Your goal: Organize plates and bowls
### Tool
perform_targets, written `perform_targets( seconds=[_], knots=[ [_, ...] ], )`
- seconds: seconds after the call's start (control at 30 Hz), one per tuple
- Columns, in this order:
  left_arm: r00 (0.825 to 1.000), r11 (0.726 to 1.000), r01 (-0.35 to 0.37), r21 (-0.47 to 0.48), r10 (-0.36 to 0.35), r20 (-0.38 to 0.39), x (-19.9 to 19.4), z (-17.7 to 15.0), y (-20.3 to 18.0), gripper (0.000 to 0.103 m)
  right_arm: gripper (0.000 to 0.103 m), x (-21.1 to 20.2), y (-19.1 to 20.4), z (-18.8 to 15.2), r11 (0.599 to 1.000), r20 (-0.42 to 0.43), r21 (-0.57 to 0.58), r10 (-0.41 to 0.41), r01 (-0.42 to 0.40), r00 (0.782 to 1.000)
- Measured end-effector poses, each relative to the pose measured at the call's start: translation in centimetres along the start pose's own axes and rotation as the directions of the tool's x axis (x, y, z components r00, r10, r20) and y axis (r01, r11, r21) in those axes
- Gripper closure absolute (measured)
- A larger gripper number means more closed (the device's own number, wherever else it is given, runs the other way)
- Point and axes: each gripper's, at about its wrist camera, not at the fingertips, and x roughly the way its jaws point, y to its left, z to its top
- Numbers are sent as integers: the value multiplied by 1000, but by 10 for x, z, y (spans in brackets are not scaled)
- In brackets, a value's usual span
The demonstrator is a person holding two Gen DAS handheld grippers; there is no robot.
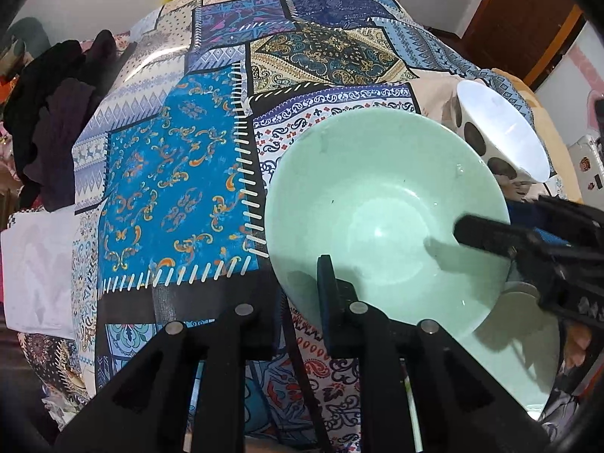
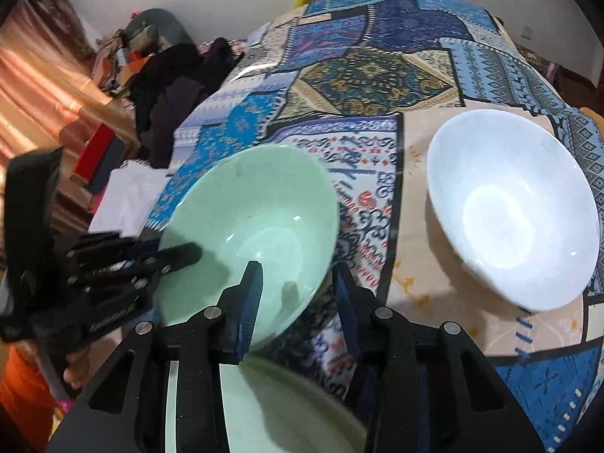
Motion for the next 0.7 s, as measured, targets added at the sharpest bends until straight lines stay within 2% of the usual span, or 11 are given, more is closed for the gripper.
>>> perform_targets(
  seconds=[0.1,0.13,0.23,0.37,0.7],
  knots=[
    [1000,1000,-5,5,5,7,0,0,-1,86,74,7,-5,5,1000,-5,11,-16,16,1000],
    [1000,1000,-8,5,8,8,1,0,-1,86,79,10,-7,6,1000,-10,14,-14,14,1000],
    [1000,1000,-4,1,4,16,1,1,-1,86,86,12,-7,7,1000,-12,17,2,-1,1000],
    [1000,1000,-4,-8,4,24,-3,1,-1,86,87,9,-2,4,1000,1,-7,-29,29,1000],
    [997,999,20,-35,-18,70,-33,-12,-4,87,87,-18,11,-1,1000,42,-12,-19,20,999]
  ],
)
